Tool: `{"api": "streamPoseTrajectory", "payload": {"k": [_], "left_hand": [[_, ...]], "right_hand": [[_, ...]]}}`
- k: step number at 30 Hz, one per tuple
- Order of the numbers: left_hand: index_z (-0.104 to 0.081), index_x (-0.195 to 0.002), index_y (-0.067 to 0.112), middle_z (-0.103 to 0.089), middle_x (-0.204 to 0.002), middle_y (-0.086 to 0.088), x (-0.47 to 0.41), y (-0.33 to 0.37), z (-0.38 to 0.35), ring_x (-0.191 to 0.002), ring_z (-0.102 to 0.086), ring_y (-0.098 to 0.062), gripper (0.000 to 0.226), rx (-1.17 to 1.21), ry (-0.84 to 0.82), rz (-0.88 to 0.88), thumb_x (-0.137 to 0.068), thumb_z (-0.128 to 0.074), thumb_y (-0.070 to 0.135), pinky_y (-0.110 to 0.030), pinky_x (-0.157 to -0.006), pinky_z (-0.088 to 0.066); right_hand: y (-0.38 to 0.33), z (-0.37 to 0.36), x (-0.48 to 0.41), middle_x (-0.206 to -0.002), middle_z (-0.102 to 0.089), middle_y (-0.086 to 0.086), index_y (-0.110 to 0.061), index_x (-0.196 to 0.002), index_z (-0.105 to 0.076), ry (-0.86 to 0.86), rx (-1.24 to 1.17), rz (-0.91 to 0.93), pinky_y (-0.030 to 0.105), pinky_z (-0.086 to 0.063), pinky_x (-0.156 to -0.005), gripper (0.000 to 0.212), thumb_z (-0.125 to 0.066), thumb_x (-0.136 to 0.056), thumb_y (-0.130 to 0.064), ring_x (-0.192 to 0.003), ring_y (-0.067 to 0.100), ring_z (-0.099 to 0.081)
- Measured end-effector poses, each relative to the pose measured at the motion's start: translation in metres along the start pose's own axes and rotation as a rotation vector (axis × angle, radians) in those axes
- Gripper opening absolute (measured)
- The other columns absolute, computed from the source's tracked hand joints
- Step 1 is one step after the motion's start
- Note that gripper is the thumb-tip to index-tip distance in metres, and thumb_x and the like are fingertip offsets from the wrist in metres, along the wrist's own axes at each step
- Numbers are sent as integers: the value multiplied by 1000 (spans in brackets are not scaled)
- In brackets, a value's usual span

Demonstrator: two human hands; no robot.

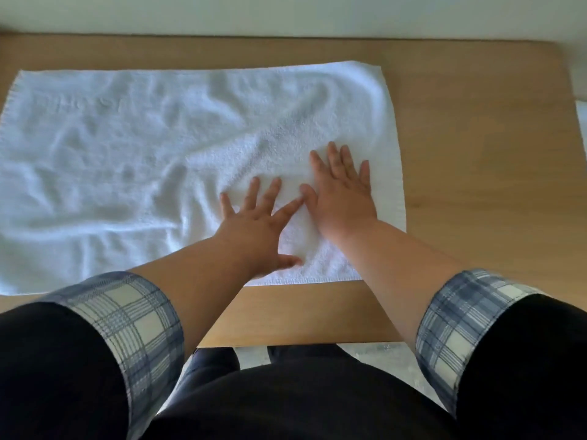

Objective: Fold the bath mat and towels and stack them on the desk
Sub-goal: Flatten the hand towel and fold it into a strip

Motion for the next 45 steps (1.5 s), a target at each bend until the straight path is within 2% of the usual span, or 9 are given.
{"api": "streamPoseTrajectory", "payload": {"k": [5, 9, 14, 20, 27, 34, 37, 42, 45], "left_hand": [[25, -148, 40, 35, -157, 3, 4, 5, -1, -142, 35, -26, 116, 49, 30, 0, -70, -47, 87, -66, -112, 12], [28, -146, 26, 25, -161, 4, 19, -15, 11, -144, 29, -11, 92, 239, 193, 8, -87, -28, 70, -41, -121, 11], [21, -152, 29, 31, -159, 2, 56, -102, -19, -145, 30, -17, 76, 209, 134, 323, -98, -23, 61, -42, -118, 18], [17, -153, 20, 16, -163, 1, 94, -138, -25, -140, 30, -6, 71, 322, 322, 302, -103, -29, 41, -27, -114, 23], [6, -156, 19, 17, -164, 1, 135, -229, -56, -148, 21, -18, 78, 349, 280, 647, -92, -10, 62, -42, -118, 17], [8, -157, 18, 23, -162, 0, 184, -309, -73, -148, 22, -18, 78, 393, 317, 704, -97, -19, 60, -36, -117, 15], [2, -156, 29, 10, -163, 9, 189, -319, -66, -145, 6, -14, 74, 395, 353, 606, -96, -27, 61, -32, -115, 6], [-17, -153, 29, -26, -154, 5, 175, -332, -27, -135, -13, -13, 61, 378, 540, 353, -97, -40, 34, -23, -109, -2], [-10, -156, 26, -16, -161, 3, 142, -342, -1, -147, -3, -11, 69, 446, 562, 171, -96, -40, 9, -25, -117, 1]], "right_hand": [[5, 1, 11, -166, 13, 3, -27, -159, 0, -12, 0, -92, 50, 13, -120, 66, -20, -101, -53, -151, 22, 17], [-64, 5, 10, -167, -2, 3, -26, -158, -15, 48, -202, 149, 48, 5, -122, 56, -27, -104, -35, -153, 21, 6], [-90, -21, 23, -167, -7, 4, -22, -155, -26, -36, 24, 276, 52, 5, -121, 56, -32, -102, -39, -153, 23, 1], [-226, -15, 17, -163, -22, 5, -15, -149, -39, 19, -127, 508, 52, -4, -121, 46, -40, -103, -21, -153, 26, -10], [-312, -60, 1, -166, -13, 3, -16, -154, -29, -140, 8, 613, 47, -3, -123, 51, -37, -105, -27, -153, 24, -6], [-328, -38, -1, -128, -60, 9, -11, -113, -68, 156, -65, 512, 46, -32, -109, 29, -65, -91, -29, -124, 35, -52], [-373, -37, -12, -130, -58, 8, -13, -114, -68, 181, -109, 458, 47, -30, -111, 27, -62, -92, -27, -127, 34, -49], [-405, -68, -42, -166, -14, 3, -23, -153, -32, -2, -95, 210, 46, 6, -122, 50, -37, -104, -31, -153, 22, -3], [-406, -57, -42, -160, -32, 4, -19, -149, -43, 88, -199, 287, 41, -20, -121, 50, -41, -99, -14, -148, 22, -28]]}}
Point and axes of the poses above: each hand's wrist, its own x-axis away from the middle knuckle, its own z-axis out of the back of the hand, y = z × x, the point moved 9 cm from there along -x, towards the middle knuckle
